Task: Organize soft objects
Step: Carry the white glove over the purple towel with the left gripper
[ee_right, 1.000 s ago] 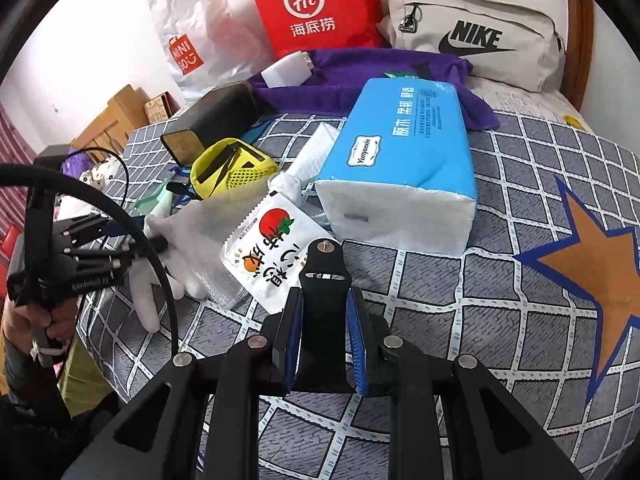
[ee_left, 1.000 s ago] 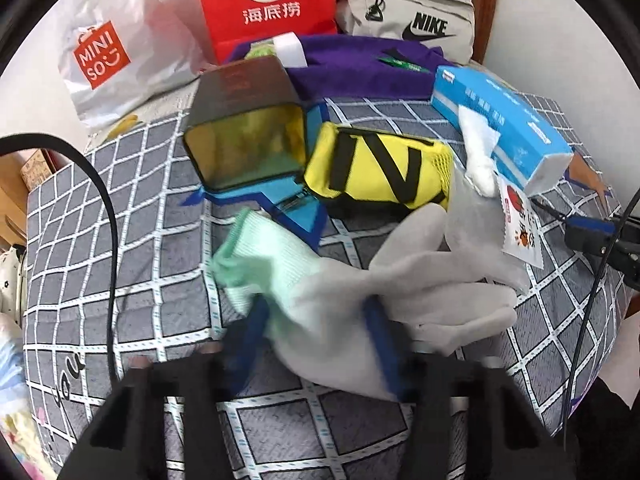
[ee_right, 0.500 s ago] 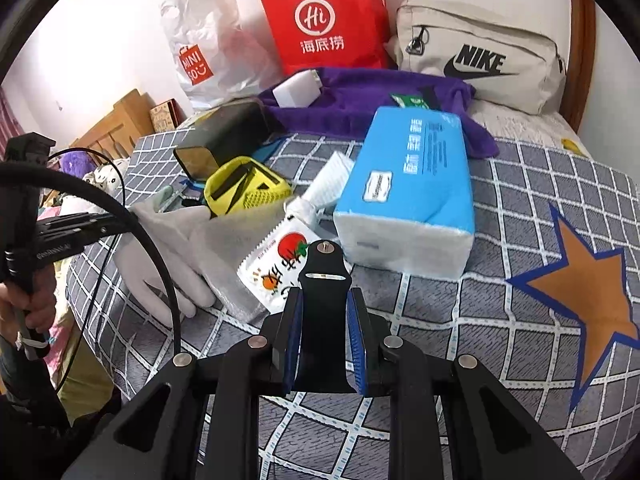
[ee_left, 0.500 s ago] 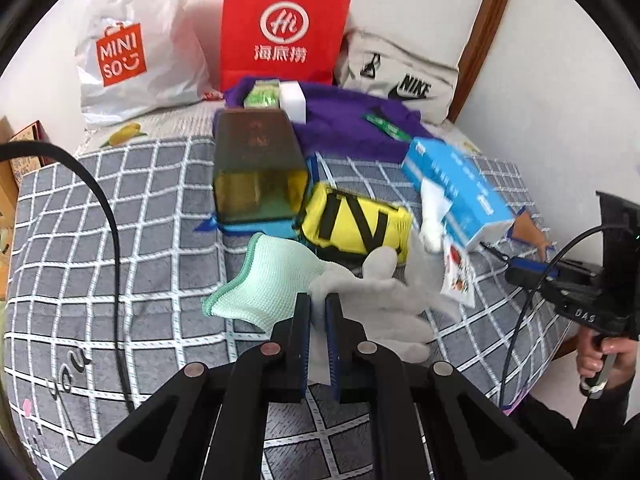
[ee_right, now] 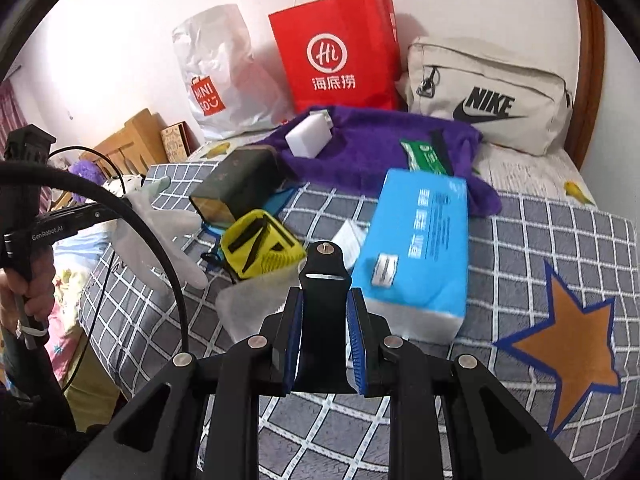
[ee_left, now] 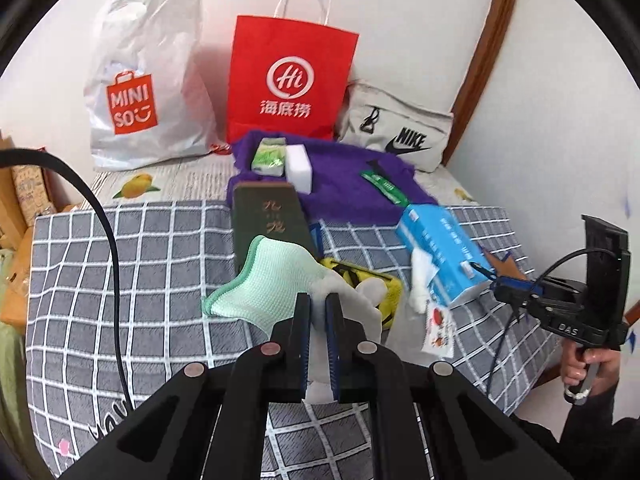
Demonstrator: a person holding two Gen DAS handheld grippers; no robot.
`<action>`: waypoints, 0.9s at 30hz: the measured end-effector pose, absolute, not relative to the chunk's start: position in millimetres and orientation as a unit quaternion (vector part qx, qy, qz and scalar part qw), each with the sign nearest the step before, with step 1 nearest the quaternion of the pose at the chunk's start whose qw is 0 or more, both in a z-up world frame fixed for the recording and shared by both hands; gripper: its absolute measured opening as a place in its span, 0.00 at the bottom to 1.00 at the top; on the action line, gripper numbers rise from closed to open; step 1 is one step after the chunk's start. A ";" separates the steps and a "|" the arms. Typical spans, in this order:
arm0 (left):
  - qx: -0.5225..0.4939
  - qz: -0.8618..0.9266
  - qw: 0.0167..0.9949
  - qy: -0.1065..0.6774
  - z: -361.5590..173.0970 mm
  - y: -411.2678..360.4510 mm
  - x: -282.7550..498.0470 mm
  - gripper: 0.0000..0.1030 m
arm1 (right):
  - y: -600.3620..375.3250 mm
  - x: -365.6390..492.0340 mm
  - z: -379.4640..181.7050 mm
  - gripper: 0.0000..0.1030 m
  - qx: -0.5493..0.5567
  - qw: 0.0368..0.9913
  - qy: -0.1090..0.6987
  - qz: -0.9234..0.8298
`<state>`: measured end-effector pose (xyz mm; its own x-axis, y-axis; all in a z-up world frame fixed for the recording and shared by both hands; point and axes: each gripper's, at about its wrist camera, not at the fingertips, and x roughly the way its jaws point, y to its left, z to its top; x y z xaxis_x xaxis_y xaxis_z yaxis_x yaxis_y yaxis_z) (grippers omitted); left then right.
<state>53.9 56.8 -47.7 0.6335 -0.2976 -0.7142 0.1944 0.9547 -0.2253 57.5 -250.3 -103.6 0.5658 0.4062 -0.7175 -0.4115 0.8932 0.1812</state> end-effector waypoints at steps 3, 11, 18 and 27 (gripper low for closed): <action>-0.068 -0.144 0.902 0.401 -40.9 55.6 59.8 0.08 | -249.6 62.9 -98.8 0.22 -0.004 0.886 0.402 0.232; -0.076 -0.169 0.901 0.391 -24.4 45.1 90.1 0.08 | -246.6 90.3 -90.6 0.22 -0.012 0.886 0.401 0.234; -0.091 -0.173 0.901 0.387 -14.2 45.3 117.0 0.08 | -249.7 116.3 -81.3 0.21 -0.011 0.889 0.395 0.230; -0.081 -0.188 0.900 0.384 -5.9 20.7 169.2 0.08 | -251.4 167.0 -73.2 0.21 -0.013 0.894 0.389 0.223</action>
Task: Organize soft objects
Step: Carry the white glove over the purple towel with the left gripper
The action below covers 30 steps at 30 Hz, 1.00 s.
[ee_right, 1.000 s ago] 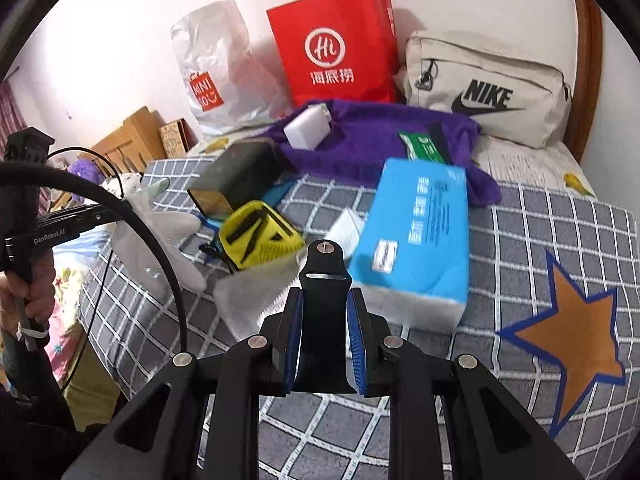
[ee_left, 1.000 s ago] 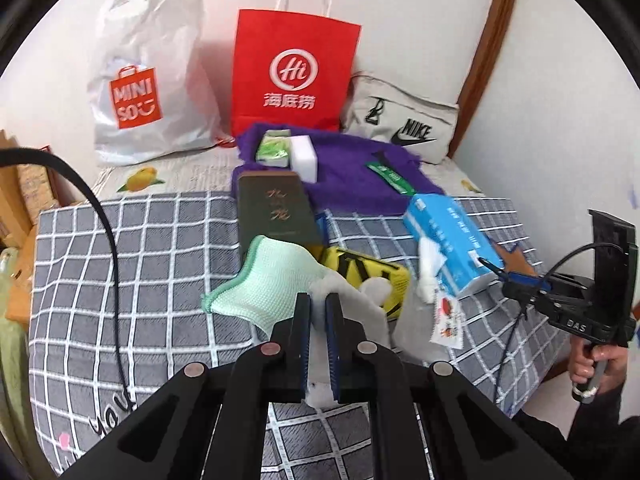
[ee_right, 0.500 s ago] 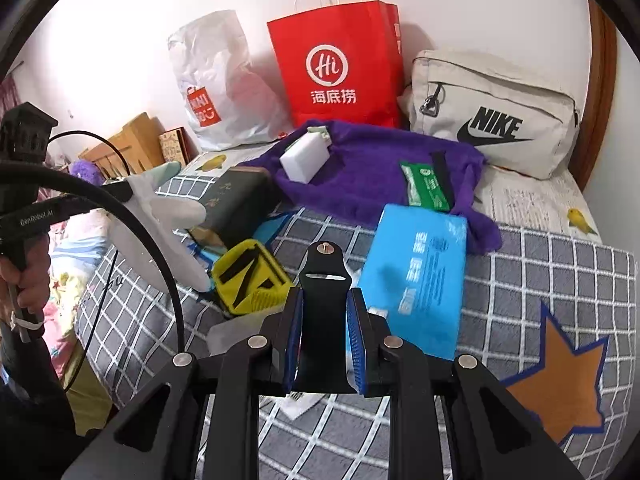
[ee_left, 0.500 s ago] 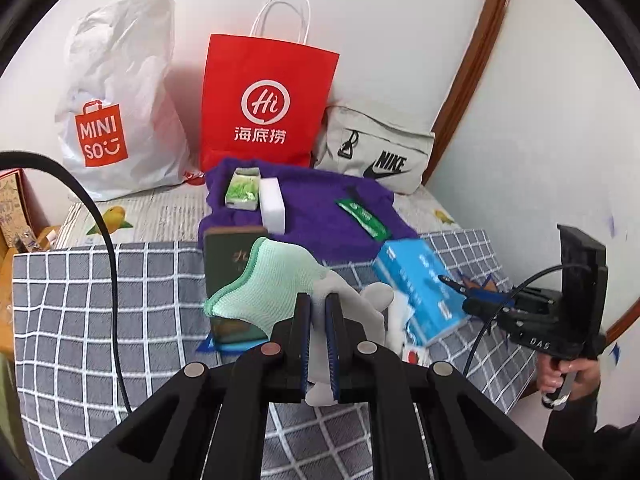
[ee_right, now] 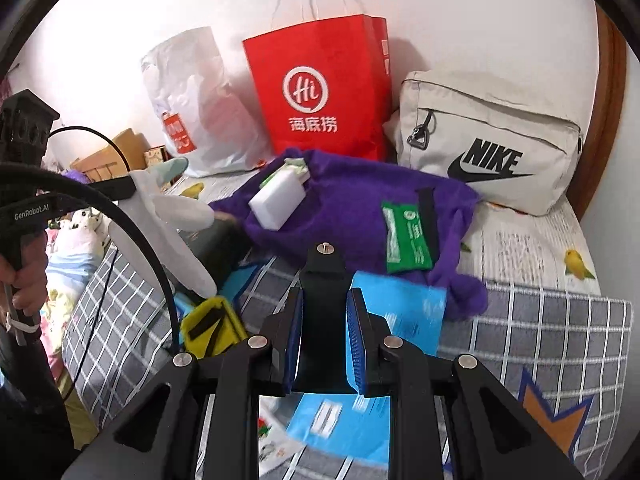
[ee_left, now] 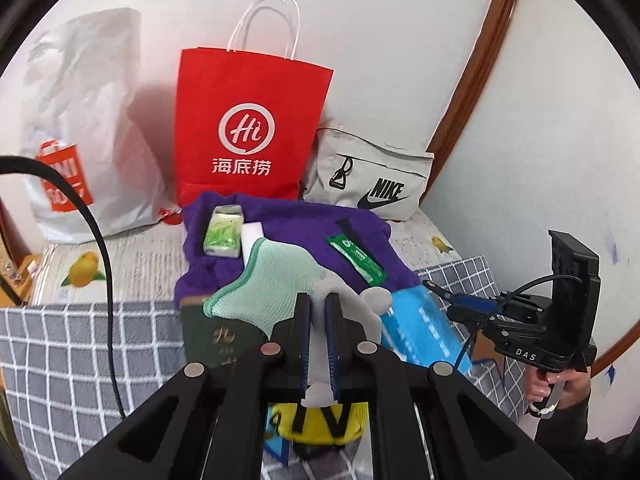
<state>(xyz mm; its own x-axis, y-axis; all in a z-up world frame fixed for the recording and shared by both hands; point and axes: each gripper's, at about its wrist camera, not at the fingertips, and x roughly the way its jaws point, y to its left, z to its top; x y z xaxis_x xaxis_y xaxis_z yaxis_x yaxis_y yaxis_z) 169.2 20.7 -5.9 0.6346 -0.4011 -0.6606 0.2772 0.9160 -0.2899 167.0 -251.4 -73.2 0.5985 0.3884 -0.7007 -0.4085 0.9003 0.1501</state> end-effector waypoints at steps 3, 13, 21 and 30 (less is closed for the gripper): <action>-0.084 -0.190 0.898 0.387 -6.2 15.1 190.8 0.08 | -251.1 186.5 -74.6 0.21 -0.012 0.894 0.390 0.221; -0.065 -0.187 0.903 0.381 5.8 5.6 248.4 0.08 | -241.4 259.4 -84.8 0.21 -0.014 0.888 0.403 0.221; -0.064 -0.186 0.901 0.387 0.3 6.4 280.9 0.08 | -220.2 315.2 -119.6 0.21 -0.030 0.861 0.456 0.223; -0.064 -0.183 0.897 0.397 -11.1 11.1 300.8 0.08 | -215.6 338.9 -155.5 0.21 -0.036 0.833 0.504 0.224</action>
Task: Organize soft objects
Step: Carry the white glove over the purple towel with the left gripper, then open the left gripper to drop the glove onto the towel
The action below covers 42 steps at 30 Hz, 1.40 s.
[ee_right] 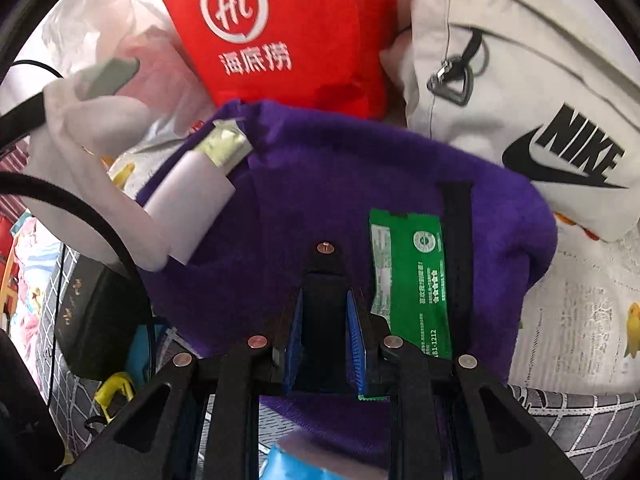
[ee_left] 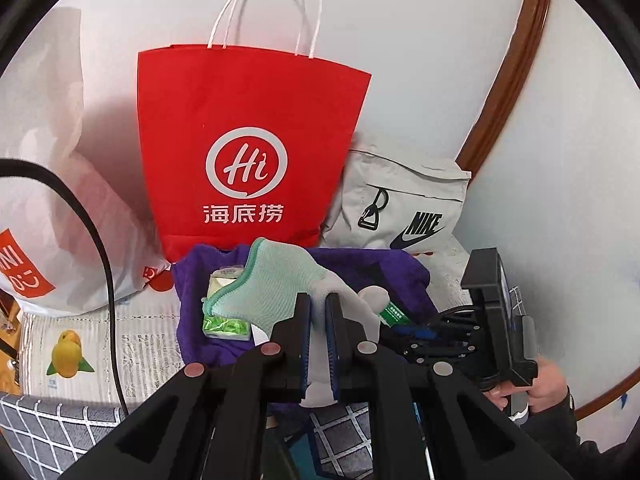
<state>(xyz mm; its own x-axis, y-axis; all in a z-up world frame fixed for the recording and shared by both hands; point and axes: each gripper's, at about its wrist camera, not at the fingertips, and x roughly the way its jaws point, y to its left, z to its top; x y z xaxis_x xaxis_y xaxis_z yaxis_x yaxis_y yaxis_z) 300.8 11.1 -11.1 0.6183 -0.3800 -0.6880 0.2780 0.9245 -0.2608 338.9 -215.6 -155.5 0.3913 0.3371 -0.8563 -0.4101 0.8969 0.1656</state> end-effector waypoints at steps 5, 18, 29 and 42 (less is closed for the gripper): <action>-0.061 -0.185 0.892 0.408 -16.7 8.0 309.0 0.08 | -213.6 343.4 -162.3 0.22 -0.036 0.824 0.515 0.232; -0.032 -0.189 0.883 0.429 -23.8 -20.6 332.4 0.08 | -237.5 337.0 -128.0 0.43 -0.019 0.839 0.482 0.254; -0.008 -0.169 0.865 0.473 -60.6 -51.2 375.9 0.08 | -280.0 324.6 -85.0 0.43 0.013 0.872 0.430 0.234; -0.037 -0.134 0.845 0.517 -90.4 -40.7 404.4 0.24 | -264.7 316.1 -84.3 0.43 -0.005 0.870 0.429 0.244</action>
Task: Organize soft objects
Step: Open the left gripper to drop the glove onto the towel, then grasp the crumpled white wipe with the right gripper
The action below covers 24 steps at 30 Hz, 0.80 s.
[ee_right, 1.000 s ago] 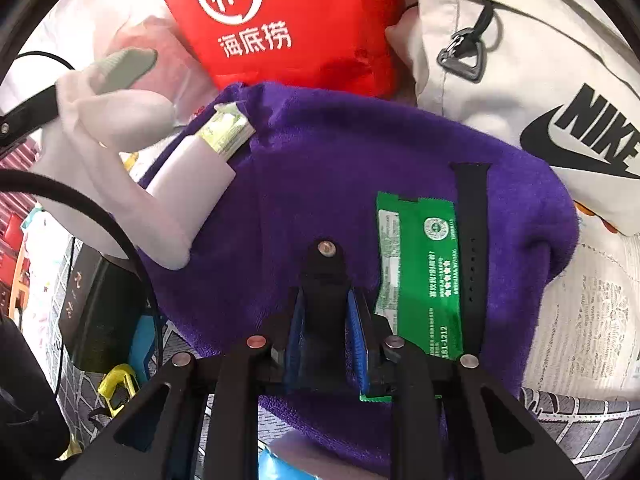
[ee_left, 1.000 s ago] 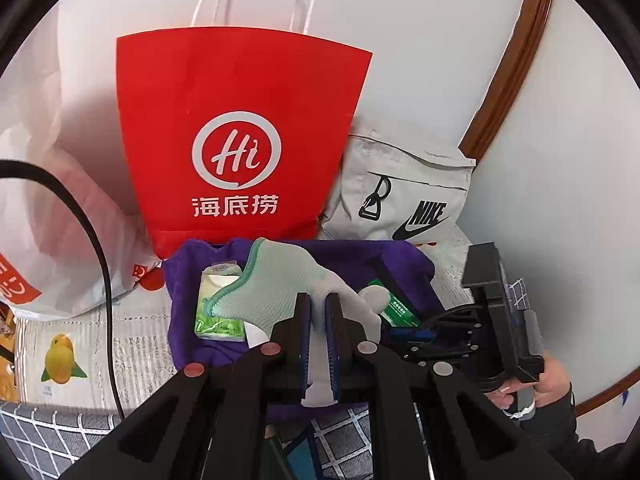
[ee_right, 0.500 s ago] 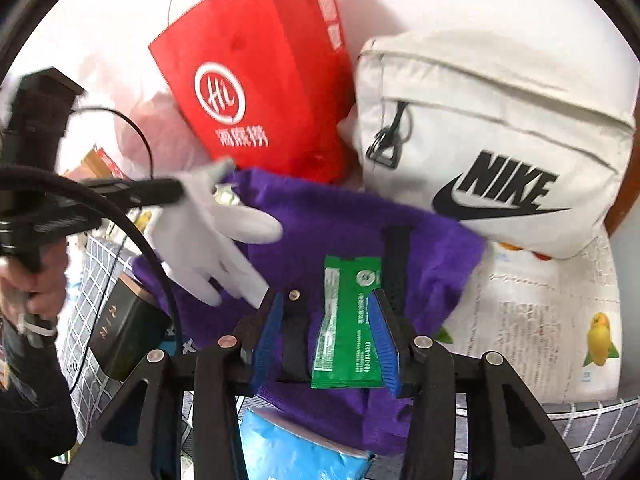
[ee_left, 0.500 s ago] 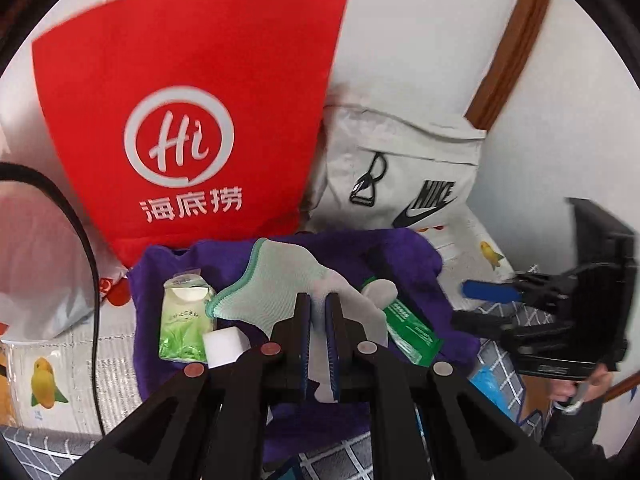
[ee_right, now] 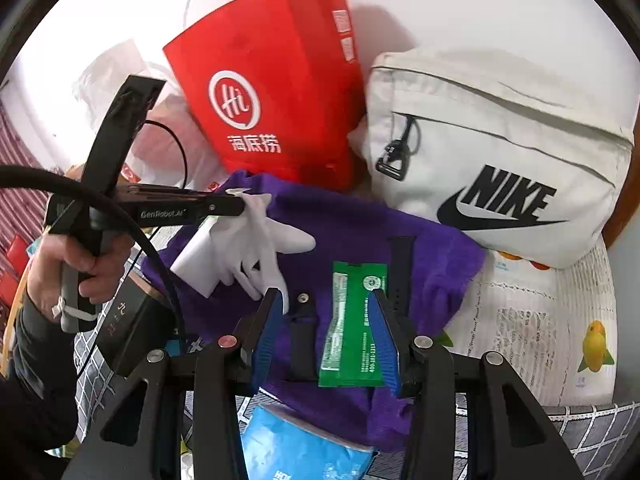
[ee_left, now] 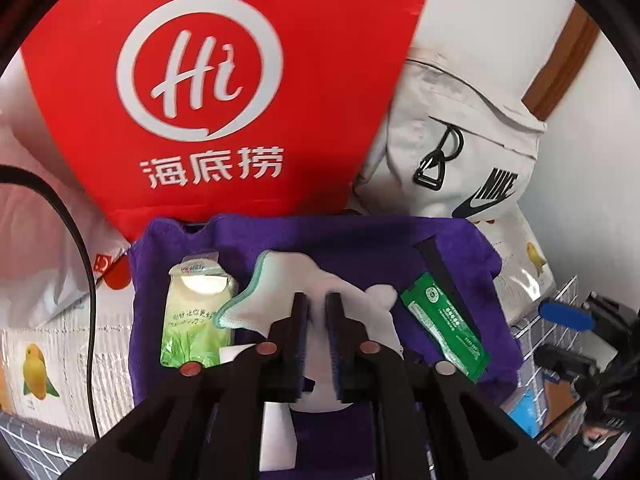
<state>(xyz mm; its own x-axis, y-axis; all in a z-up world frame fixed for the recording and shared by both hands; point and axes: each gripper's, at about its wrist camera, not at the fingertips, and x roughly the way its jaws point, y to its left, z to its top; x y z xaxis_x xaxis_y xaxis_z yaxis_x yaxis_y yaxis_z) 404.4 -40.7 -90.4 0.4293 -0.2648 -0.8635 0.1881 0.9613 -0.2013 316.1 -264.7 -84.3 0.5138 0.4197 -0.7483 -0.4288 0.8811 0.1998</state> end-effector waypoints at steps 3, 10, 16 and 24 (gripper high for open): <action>-0.050 -0.127 0.845 0.517 -80.8 -32.7 397.7 0.34 | -257.4 309.2 -80.8 0.43 -0.013 0.870 0.426 0.248; -0.036 -0.115 0.866 0.484 -41.2 -17.0 363.9 0.41 | -243.1 283.0 -68.2 0.43 -0.031 0.873 0.415 0.253; -0.030 -0.129 0.875 0.466 -21.7 -10.1 314.9 0.41 | -239.6 238.3 -64.6 0.43 -0.029 0.876 0.414 0.246; 0.005 -0.131 0.879 0.458 -22.0 -11.2 228.2 0.41 | -232.1 150.2 -81.9 0.43 -0.018 0.873 0.415 0.257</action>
<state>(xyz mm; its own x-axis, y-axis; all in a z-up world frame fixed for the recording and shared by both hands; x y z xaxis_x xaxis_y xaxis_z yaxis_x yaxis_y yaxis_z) 228.2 -11.2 -22.0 0.5469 -0.2252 -0.8064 0.2346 0.9658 -0.1105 150.2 -232.1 -81.9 0.5233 0.4339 -0.7334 -0.4638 0.8670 0.1821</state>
